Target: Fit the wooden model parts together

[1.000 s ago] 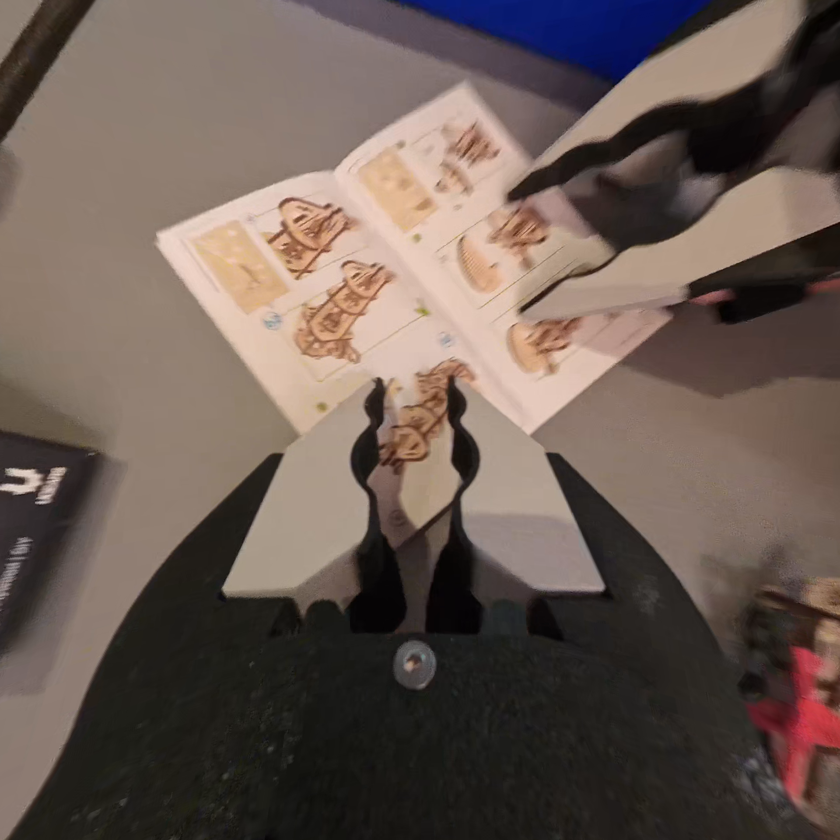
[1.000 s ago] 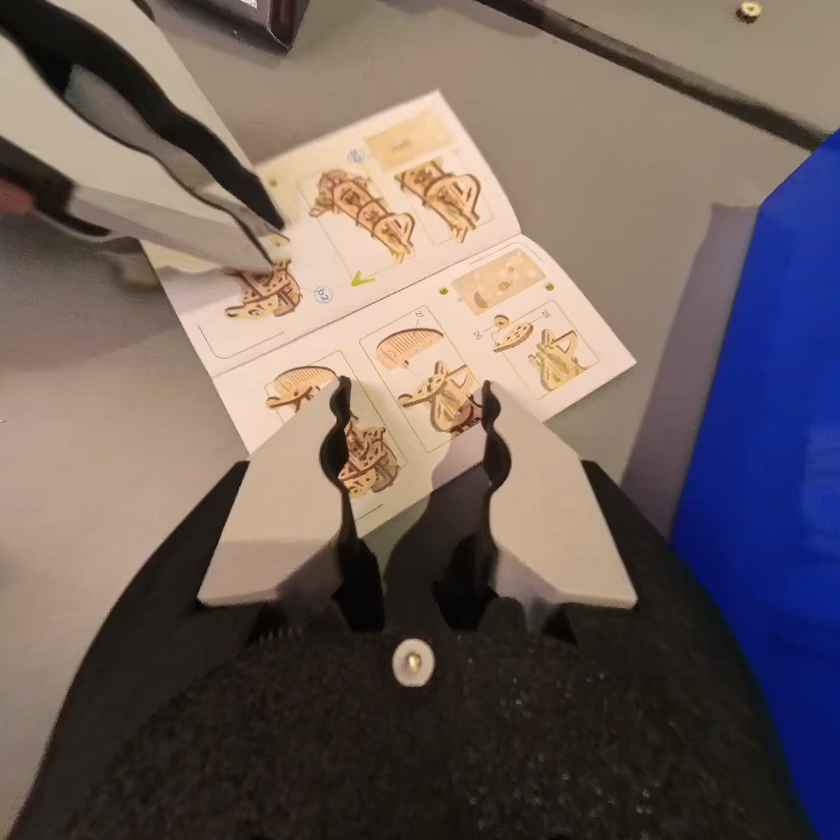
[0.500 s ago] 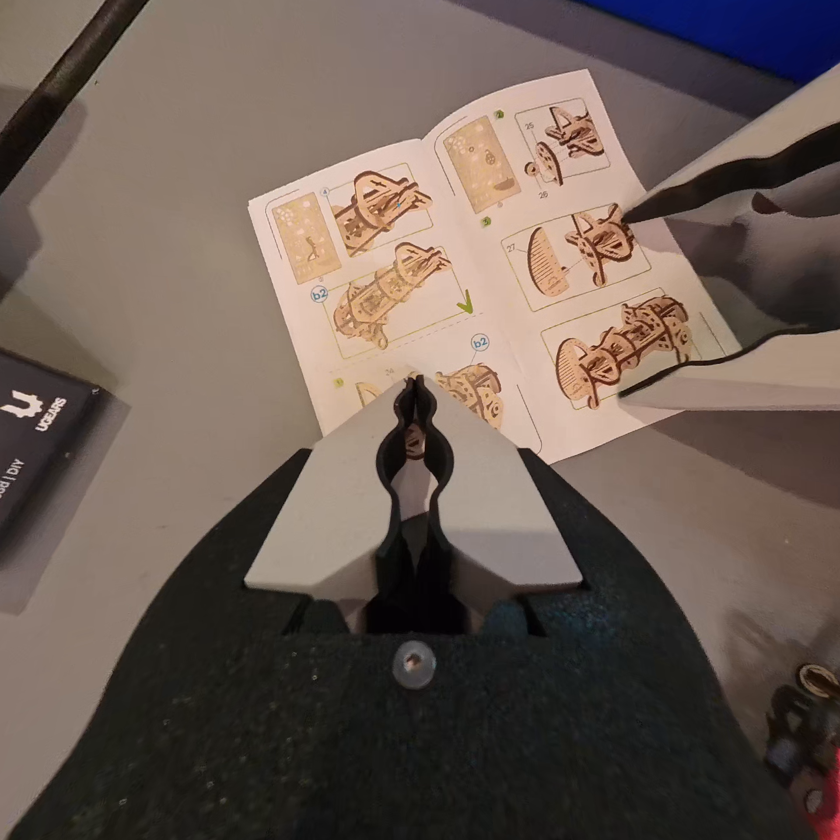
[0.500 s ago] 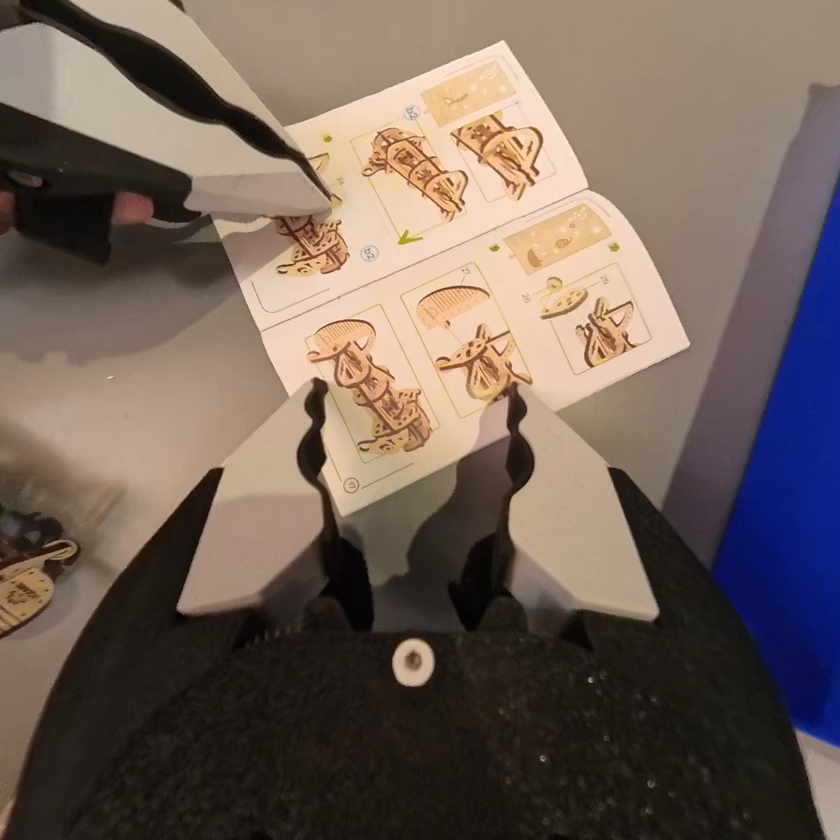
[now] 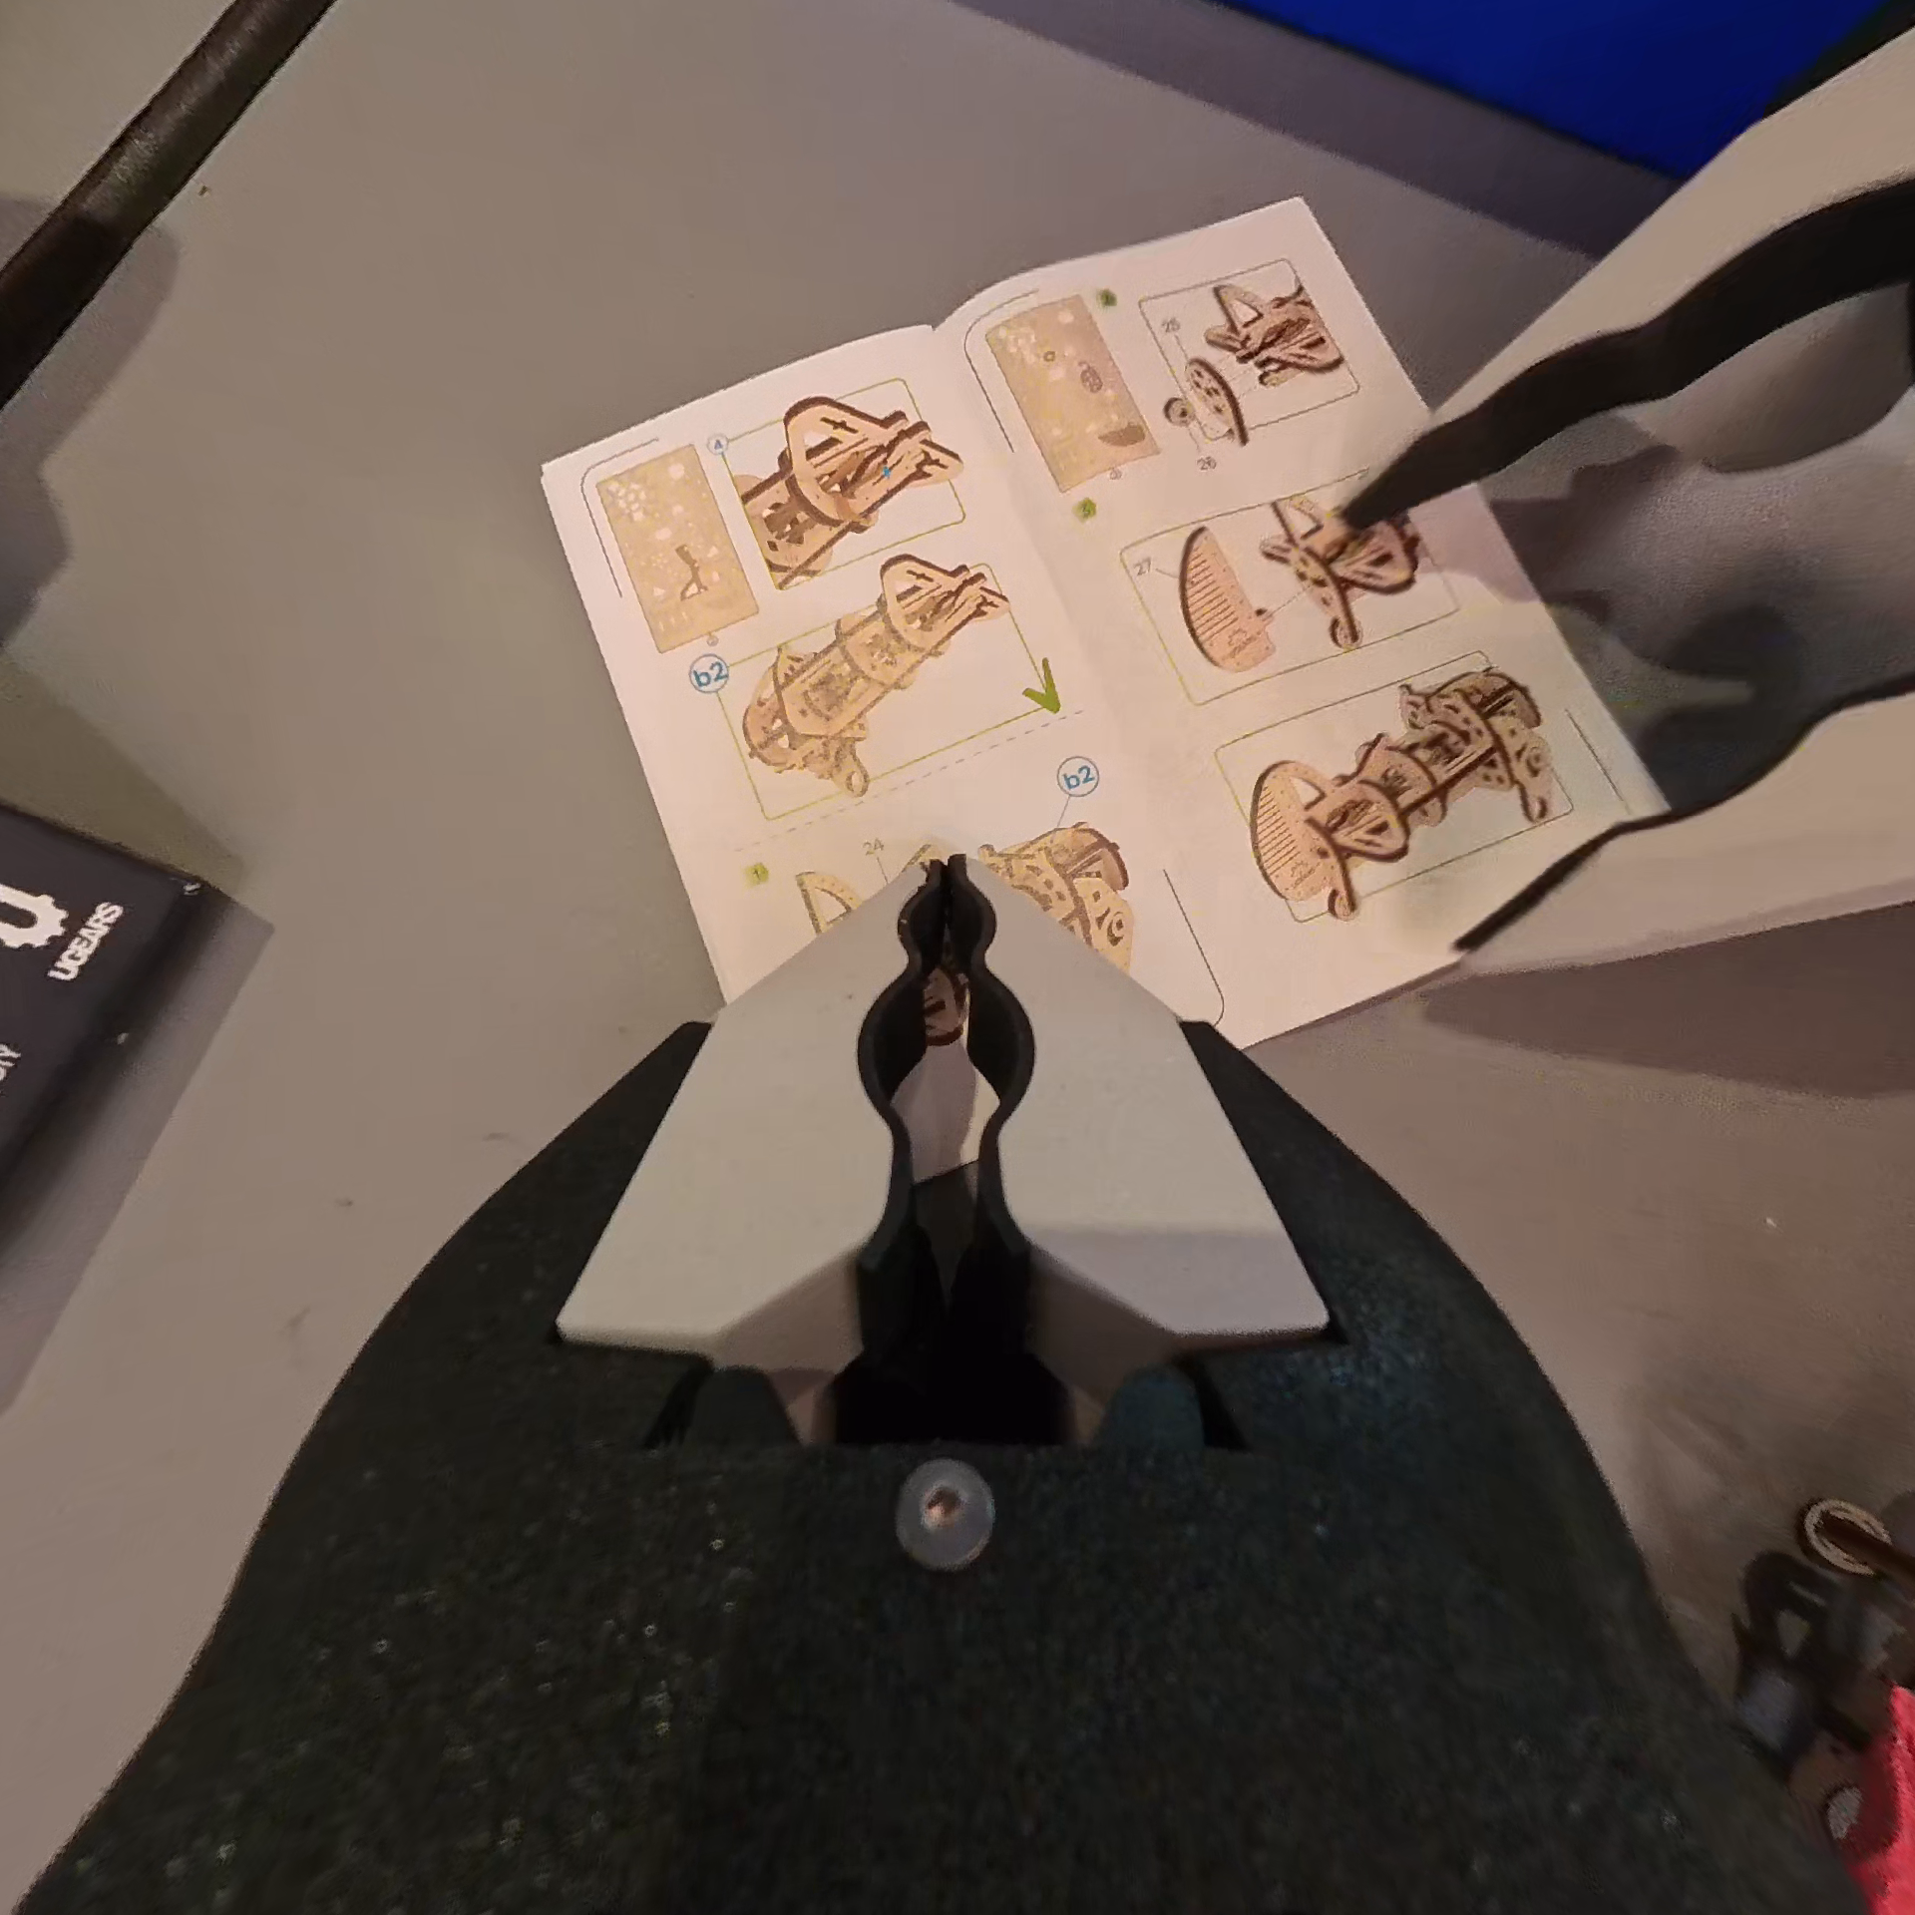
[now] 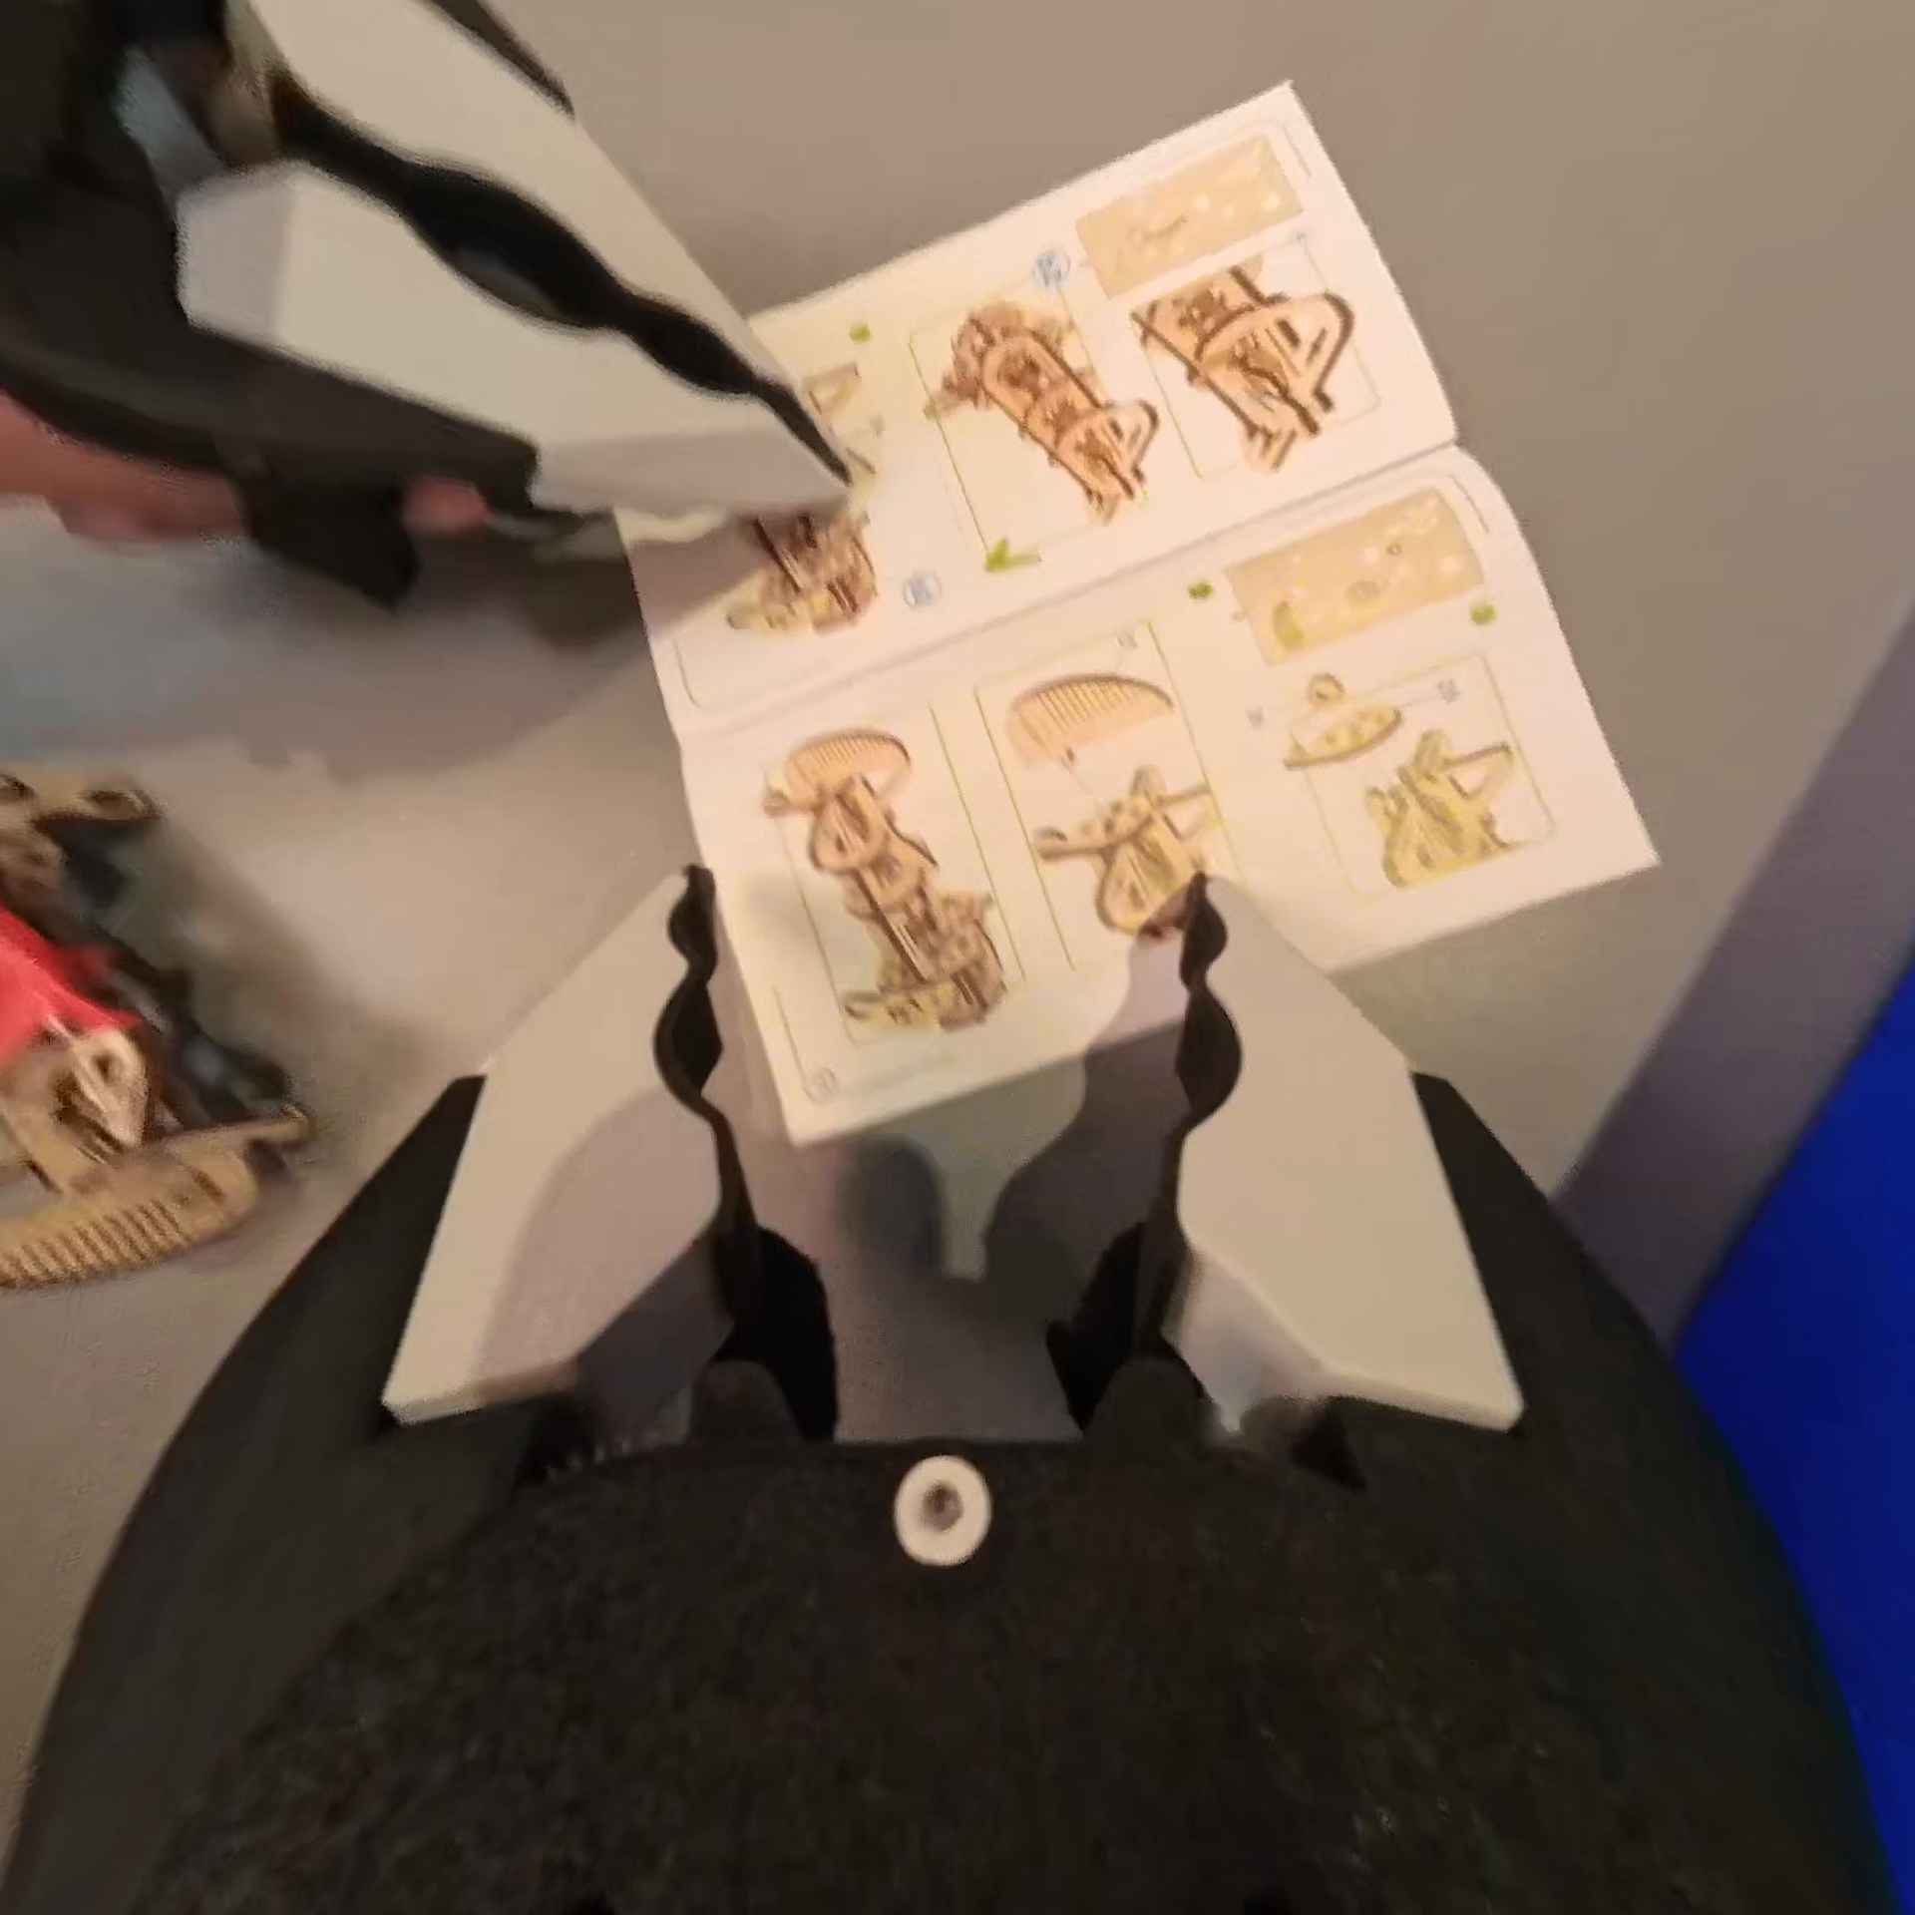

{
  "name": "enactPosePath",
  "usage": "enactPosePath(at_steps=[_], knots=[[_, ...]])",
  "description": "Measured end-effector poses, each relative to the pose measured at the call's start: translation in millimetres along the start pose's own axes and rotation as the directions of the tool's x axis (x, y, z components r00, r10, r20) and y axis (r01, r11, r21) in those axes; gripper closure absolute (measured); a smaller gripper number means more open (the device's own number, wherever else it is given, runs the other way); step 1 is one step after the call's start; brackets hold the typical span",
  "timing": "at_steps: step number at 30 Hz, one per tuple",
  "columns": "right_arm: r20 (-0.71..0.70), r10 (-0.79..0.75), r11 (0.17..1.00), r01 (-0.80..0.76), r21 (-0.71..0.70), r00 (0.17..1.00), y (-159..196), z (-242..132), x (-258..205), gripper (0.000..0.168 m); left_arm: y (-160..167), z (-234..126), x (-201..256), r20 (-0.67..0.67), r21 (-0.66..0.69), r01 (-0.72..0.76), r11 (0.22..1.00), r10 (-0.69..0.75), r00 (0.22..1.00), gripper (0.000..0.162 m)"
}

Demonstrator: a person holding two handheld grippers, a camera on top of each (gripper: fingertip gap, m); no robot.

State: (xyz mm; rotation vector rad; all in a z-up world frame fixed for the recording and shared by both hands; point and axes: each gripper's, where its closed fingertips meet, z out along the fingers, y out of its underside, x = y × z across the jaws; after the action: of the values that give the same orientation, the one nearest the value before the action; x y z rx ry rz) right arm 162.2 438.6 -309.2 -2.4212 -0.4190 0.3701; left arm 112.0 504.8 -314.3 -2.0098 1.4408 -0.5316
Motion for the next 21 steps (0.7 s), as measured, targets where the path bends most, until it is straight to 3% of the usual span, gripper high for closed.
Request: enactPosePath(at_steps=[5,12,13,18,21], knots=[[-0.062,-0.164,0.986,0.162,-0.036,0.984,12,-3,3,0.092,0,0,0,-0.007,0.001,0.011,1.000,-0.011,1.000,0.162],[-0.094,-0.130,0.992,0.129,-0.012,0.987,-3,8,3,0.117,0,0,0,0.011,-0.003,0.010,1.000,-0.010,1.000,0.162],[-0.100,-0.122,0.993,0.121,-0.012,0.988,-4,9,4,0.131,0,0,0,0.013,-0.005,0.008,1.000,-0.008,1.000,0.162],[-0.092,-0.068,0.997,0.070,0.018,0.993,-10,11,14,0.158,0,0,0,0.011,-0.007,0.002,1.000,-0.002,1.000,0.162],[-0.018,-0.008,1.000,0.008,0.007,1.000,-8,2,10,0.129,1,-1,0,-0.005,-0.021,-0.026,0.999,0.026,1.000,0.162]])
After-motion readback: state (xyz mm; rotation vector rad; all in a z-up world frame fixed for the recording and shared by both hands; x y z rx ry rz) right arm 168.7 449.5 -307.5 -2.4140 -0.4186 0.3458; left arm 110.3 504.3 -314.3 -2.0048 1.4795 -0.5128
